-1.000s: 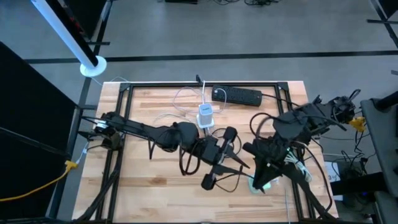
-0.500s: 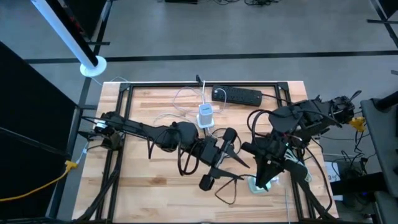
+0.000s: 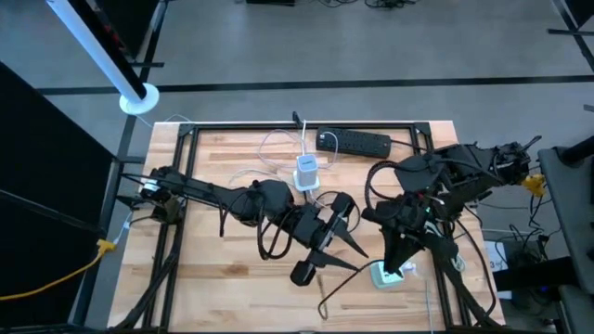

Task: Insert USB
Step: Insert the black charger cable into the bottom white outlet extension

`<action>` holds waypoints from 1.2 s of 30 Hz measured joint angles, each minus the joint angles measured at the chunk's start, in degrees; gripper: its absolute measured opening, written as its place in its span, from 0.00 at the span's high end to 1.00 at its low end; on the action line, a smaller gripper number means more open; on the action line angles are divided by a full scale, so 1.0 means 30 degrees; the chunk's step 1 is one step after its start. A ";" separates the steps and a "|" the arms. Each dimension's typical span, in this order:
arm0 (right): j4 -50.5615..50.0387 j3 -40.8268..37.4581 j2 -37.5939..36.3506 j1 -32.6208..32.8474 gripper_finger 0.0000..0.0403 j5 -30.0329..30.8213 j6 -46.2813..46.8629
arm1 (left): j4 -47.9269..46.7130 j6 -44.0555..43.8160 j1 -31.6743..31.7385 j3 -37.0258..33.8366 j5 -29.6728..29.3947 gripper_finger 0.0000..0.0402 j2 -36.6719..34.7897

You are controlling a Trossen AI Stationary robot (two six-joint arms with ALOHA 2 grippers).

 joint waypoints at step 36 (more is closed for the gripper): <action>-0.0368 0.3271 -0.0100 -0.0317 0.96 0.0175 -0.0412 | -0.2324 0.3451 0.0508 0.0000 -0.4774 0.77 -0.0816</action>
